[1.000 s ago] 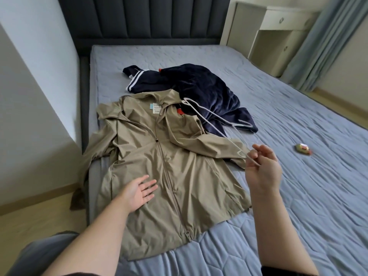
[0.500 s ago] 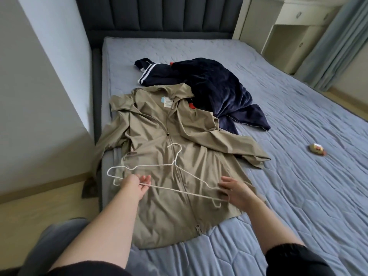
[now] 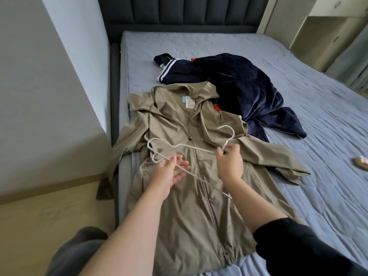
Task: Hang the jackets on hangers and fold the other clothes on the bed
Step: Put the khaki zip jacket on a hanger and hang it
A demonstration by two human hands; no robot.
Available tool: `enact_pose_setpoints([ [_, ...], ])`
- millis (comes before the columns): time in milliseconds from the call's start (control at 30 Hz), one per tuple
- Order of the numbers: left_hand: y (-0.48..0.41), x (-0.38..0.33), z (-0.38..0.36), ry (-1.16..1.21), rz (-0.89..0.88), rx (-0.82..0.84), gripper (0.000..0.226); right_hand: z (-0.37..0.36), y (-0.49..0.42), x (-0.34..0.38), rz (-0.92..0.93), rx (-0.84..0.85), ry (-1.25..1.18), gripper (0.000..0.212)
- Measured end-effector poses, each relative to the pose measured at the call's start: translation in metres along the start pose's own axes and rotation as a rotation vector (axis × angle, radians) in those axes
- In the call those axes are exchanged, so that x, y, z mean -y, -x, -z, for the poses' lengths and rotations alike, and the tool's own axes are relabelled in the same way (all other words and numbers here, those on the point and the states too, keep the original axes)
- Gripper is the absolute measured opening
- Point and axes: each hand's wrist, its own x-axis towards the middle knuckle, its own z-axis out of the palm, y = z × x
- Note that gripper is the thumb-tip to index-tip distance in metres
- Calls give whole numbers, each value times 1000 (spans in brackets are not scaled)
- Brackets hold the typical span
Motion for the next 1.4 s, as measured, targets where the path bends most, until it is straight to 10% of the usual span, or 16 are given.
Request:
enact_pose_setpoints([
  [133, -27, 11, 1, -619, -315, -208, 27, -9, -53, 6, -141, -86, -40, 35],
  [267, -59, 11, 7, -742, -393, -311, 31, -24, -90, -12, -370, -83, -30, 36],
  [600, -158, -52, 26, 179, -99, -69, 32, -69, -104, -49, -405, -228, 270, 48],
  [933, -224, -70, 18, -291, -141, -145, 64, -86, -116, -57, -357, -272, 384, 48],
  [1133, -190, -87, 33, 467, -36, -94, 30, -73, -112, -51, -352, -173, 335, 47],
  [1400, -107, -84, 42, 552, 34, -135, 31, -31, -74, -33, -241, -66, 109, 38],
])
